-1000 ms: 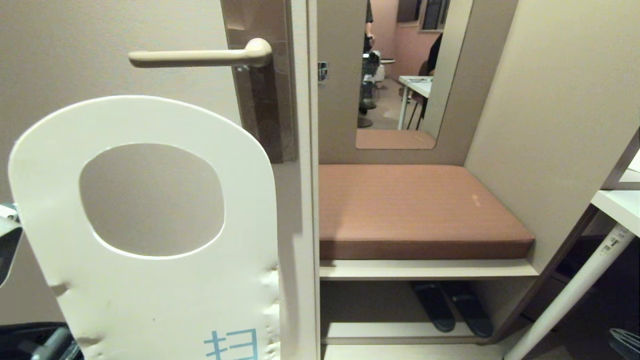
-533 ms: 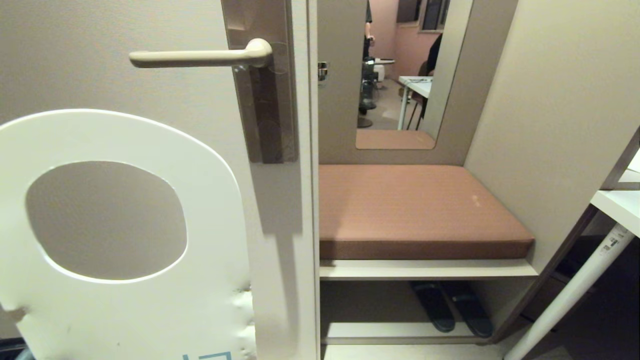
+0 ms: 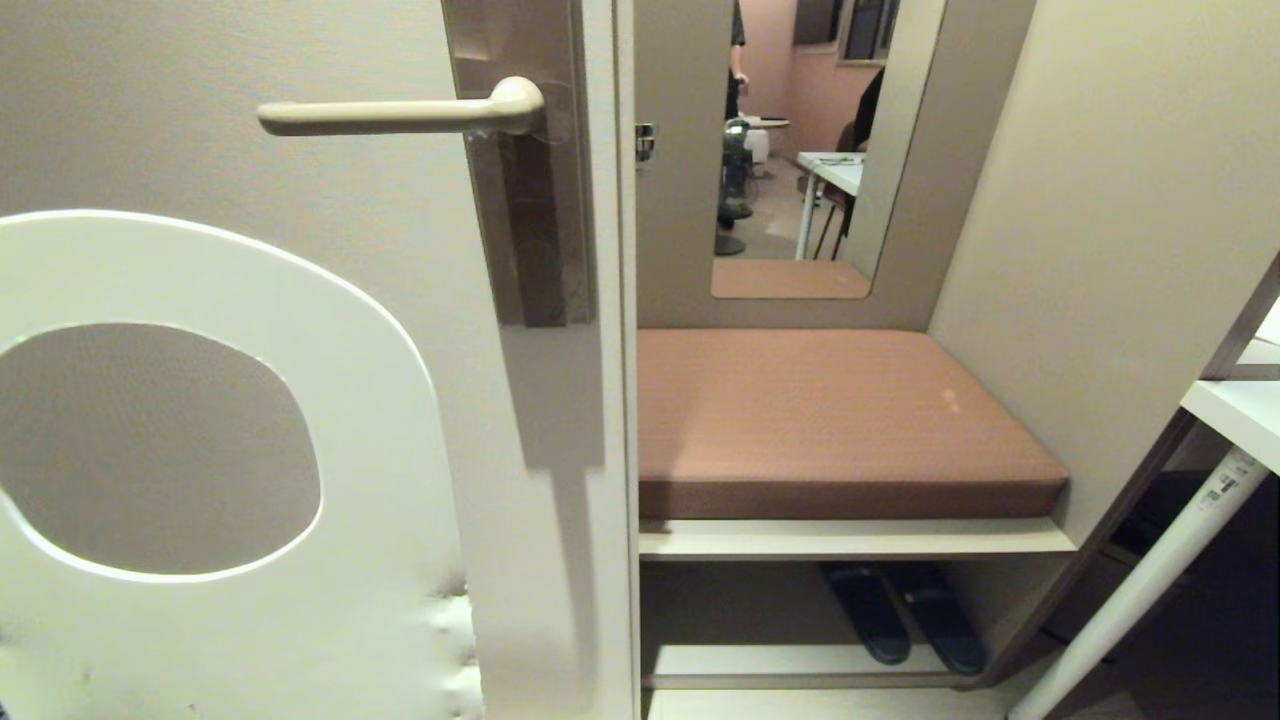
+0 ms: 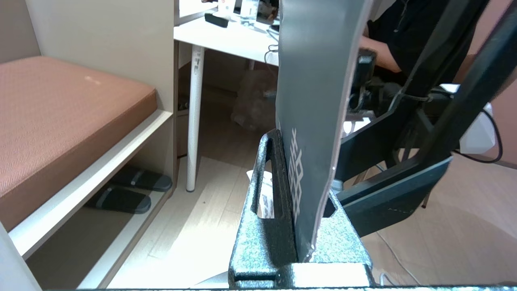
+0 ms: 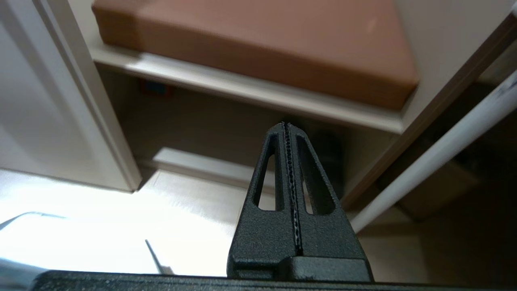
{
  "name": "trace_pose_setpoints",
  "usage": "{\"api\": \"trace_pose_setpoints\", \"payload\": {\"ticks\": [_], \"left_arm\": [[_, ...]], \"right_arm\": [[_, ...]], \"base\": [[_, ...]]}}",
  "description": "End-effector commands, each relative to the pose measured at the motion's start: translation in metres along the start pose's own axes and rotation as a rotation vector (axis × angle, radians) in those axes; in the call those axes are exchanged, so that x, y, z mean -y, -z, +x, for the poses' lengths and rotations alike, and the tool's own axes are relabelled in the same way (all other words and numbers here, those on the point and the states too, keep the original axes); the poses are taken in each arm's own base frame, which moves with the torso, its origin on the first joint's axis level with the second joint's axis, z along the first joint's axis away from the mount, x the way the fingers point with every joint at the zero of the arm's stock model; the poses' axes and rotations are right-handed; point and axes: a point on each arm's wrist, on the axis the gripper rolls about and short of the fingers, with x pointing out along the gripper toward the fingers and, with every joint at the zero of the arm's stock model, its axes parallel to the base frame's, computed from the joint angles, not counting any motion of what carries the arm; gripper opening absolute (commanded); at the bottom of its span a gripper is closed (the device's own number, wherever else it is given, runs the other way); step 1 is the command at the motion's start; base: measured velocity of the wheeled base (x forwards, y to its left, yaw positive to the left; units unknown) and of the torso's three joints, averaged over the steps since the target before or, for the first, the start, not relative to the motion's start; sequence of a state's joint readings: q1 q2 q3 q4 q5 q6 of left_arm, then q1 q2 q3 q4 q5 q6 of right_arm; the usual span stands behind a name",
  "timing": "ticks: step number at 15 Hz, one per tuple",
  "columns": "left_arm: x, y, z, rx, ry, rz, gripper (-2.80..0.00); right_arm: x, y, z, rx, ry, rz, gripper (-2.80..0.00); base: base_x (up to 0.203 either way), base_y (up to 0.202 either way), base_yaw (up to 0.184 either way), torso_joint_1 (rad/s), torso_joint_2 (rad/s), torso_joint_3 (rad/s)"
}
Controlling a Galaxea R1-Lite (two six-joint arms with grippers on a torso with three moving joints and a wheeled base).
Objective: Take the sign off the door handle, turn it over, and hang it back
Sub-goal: Hang the sign back with the other side facing out
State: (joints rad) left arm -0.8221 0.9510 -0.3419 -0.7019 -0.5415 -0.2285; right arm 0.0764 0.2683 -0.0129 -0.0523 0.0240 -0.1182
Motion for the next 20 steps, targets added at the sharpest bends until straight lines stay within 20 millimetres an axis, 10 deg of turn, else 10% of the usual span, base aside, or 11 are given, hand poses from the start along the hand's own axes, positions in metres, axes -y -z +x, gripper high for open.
{"api": "trace_pose_setpoints", "payload": {"ticks": [1, 20], "left_arm": [[0.002, -0.002, -0.003, 0.014, 0.006, 0.008, -2.80], [0.002, -0.001, -0.004, 0.021, -0.023, 0.007, -2.80]], "right_arm": [[-0.001, 0.006, 0.001, -0.040, -0.004, 0.035, -2.80], [-0.002, 0.012, -0.008, 0.016, 0.070, 0.071, -2.80]], "base": [[0.000, 0.000, 0.000, 0.000, 0.00, 0.000], [0.000, 0.000, 0.000, 0.000, 0.00, 0.000]]}}
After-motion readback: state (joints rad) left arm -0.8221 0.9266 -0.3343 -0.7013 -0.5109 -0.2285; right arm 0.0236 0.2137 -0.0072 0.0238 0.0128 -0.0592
